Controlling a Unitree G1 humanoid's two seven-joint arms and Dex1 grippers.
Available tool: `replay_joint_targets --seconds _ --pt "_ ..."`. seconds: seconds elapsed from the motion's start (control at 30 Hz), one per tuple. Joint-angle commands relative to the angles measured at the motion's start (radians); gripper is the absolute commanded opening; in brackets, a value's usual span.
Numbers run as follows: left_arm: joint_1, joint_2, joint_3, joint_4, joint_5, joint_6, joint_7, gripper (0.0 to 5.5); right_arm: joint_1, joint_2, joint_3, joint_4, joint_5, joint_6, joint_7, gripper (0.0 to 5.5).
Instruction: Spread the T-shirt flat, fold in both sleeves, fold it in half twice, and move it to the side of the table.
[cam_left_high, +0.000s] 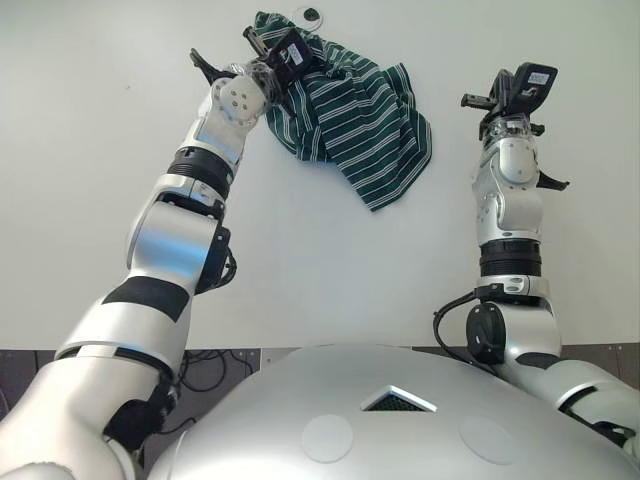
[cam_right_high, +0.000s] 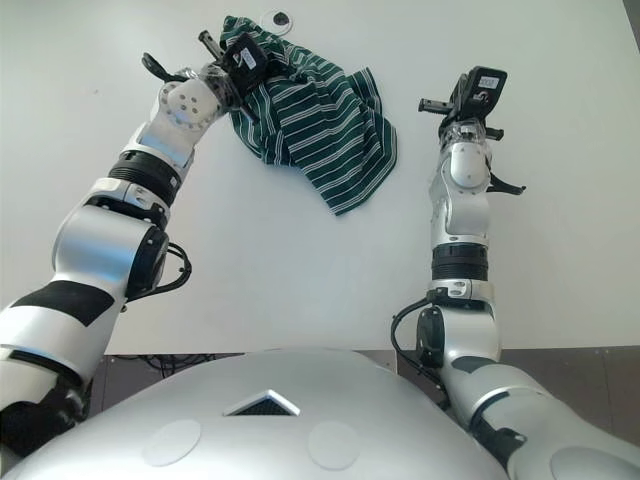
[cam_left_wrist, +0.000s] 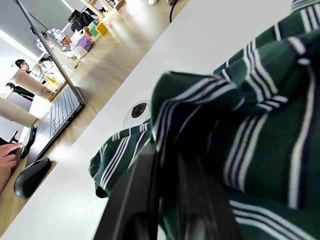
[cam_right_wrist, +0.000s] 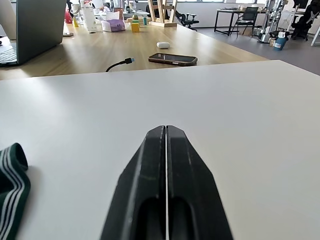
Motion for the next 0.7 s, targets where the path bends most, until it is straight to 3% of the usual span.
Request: replay_joint_targets --seconds 0.03,0.2,0.3,0.57,0.7 --pt "-0.02 -0.009 0.0 0.02 0.014 -0.023 0.02 0.04 -0.008 0.026 -0.008 0.008 0.009 -0.002 -0.008 0.0" --pt "0.042 0.02 0.058 -0.103 -0.036 -0.063 0.036 0.04 -0.006 0.029 -0.006 0.0 0.011 -0.004 -0.012 0.0" --pt "0.186 0.066 0.099 -0.397 -0.111 -0.028 -0.058 0.04 0.007 0.026 -0.012 -0.016 0.011 -0.003 -0.012 0.0" --pt "0.562 0.222 0.186 -1.2 -0.314 0.392 -0.278 0.04 0.019 0.028 -0.026 -0.038 0.001 -0.002 -0.012 0.0" --pt "0.765 0.343 0.18 -1.485 -0.386 0.588 -0.389 0.04 0.055 0.03 -0.036 -0.067 0.0 0.005 -0.018 0.0"
